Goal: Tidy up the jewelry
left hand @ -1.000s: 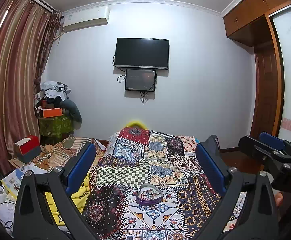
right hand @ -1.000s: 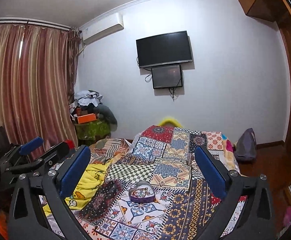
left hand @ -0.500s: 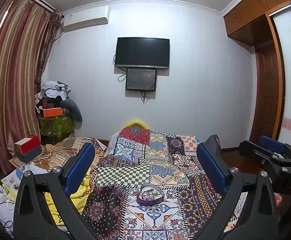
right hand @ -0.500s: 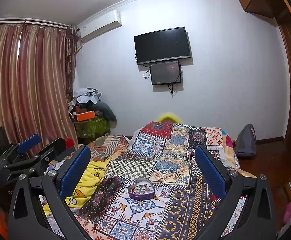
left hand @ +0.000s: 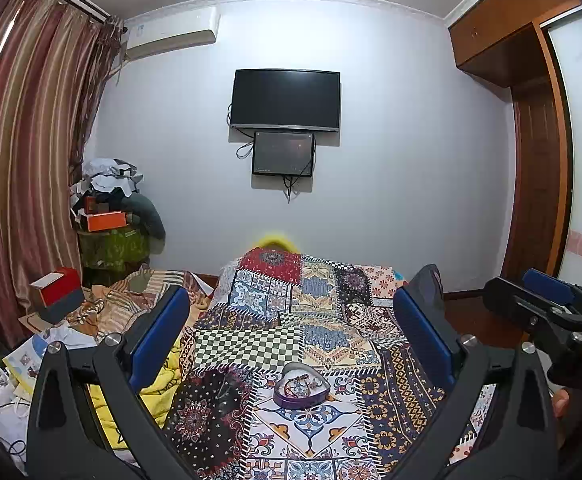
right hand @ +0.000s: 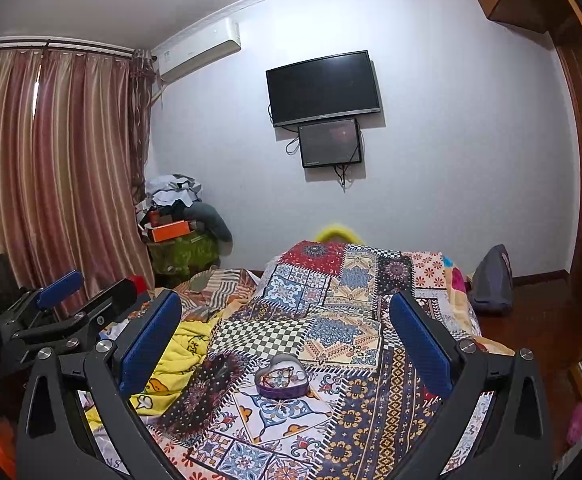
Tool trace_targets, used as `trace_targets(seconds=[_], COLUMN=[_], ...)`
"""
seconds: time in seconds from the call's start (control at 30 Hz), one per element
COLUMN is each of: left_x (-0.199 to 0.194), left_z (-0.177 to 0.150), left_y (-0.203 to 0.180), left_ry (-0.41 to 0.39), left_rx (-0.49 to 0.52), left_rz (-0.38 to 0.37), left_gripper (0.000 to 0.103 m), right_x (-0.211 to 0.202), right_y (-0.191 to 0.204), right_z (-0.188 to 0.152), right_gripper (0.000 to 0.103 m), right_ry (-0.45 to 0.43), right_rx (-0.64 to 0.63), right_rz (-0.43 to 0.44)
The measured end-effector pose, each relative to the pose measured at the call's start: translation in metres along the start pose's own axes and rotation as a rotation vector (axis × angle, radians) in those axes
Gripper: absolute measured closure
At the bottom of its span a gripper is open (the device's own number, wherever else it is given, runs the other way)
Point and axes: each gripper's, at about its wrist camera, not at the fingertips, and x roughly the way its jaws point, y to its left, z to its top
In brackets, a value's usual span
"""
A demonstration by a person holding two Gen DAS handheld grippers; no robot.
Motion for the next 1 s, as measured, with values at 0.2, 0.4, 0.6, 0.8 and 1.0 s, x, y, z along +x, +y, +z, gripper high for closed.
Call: trace_targets(seconds=[0.2, 0.4, 0.6, 0.8, 1.0], left_x=[0.0018, 0.0025, 0.0031, 0.0035, 0.0041], left_z=[-0.0001, 0.0011, 0.0005, 0.0007, 0.0002], left_y=[0.0011, 0.0015, 0.0007, 0.0015, 0.0016], left_ry=[0.008, 0.011, 0.013, 0.016, 0.014], left_rx=[-0.011, -0.010, -0.006, -0.005, 0.003], left_rz=[-0.006, -0.027, -0.041, -0.051, -0.055], left_gripper=[0.001, 0.001, 0.001, 0.001, 0.001], right_x=[0.0002, -0.0002, -0.0001, 0.0005, 0.0022], right_y=[-0.0008, -0.0031, -0.0036, -0.0052, -0.0063], right_z=[0.0014, 0.0024, 0.0026, 0.0038, 0.0029], right_gripper=[0.000, 0.000, 0.000, 0.000, 0.000], right_ry=[0.001, 0.001, 0.002, 0.003, 0.005], right_rx=[-0.003, 0.001, -0.001, 0.000, 0.002], right_rz=[-0.006, -0.008, -0.011, -0.014, -0.017])
